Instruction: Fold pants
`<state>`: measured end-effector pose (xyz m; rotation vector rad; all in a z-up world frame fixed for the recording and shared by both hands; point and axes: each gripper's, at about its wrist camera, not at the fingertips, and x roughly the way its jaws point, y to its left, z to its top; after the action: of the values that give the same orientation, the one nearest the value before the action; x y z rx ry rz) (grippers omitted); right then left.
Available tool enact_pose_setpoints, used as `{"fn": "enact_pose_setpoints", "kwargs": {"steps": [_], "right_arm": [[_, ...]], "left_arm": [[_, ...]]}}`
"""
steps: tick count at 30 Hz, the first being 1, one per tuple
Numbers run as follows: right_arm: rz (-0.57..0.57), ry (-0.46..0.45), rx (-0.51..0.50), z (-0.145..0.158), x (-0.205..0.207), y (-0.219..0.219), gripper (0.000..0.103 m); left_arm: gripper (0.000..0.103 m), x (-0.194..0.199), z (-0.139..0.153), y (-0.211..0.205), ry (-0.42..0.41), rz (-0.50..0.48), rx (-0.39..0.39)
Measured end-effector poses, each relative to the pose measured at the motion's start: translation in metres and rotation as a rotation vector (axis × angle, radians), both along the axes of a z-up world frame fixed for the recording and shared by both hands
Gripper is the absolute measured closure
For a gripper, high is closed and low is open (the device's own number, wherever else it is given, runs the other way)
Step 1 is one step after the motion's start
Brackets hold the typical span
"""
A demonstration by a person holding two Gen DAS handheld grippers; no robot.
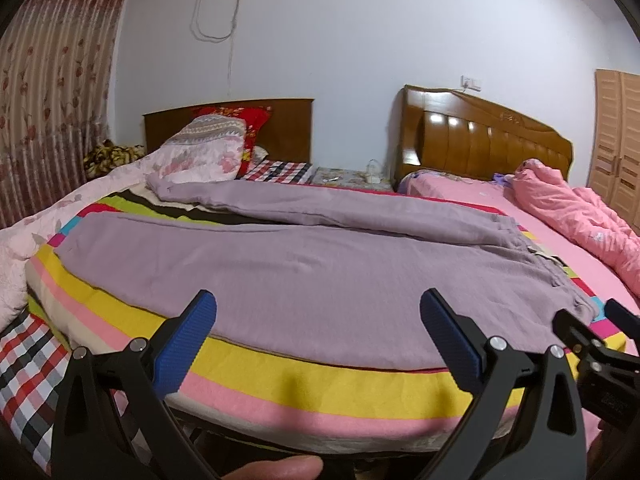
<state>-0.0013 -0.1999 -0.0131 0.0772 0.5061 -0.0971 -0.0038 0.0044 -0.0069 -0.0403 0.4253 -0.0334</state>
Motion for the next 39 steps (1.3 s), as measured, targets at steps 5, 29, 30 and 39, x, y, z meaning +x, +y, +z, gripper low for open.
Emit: {"fn": "enact_pose_setpoints", "kwargs": {"steps": [5,29,30,39], "right_arm": [[0.011,-0.017,-0.014,0.002,0.007,-0.008,0.004],[0.443,0.482,-0.087,-0.029,0.458,-0.137,0.004],[0.455,0.491,-0.083,-0.031,0.467,-0.137,0.004],[0.675,0.594,-0.026,-0.054,0.514,-0.14,0.05]], "left_arm": [[0.001,-0.002,-0.003,0.002,0.025,-0.101,-0.077],[0.002,0.412,0.012,0.02,0.494,-0.403,0.131],[0.002,0.432,0.004,0.02,0.522,-0.421,0.141],[0.006,0.525,-0.03,-0.005,0.522,-0.729,0.234]]}}
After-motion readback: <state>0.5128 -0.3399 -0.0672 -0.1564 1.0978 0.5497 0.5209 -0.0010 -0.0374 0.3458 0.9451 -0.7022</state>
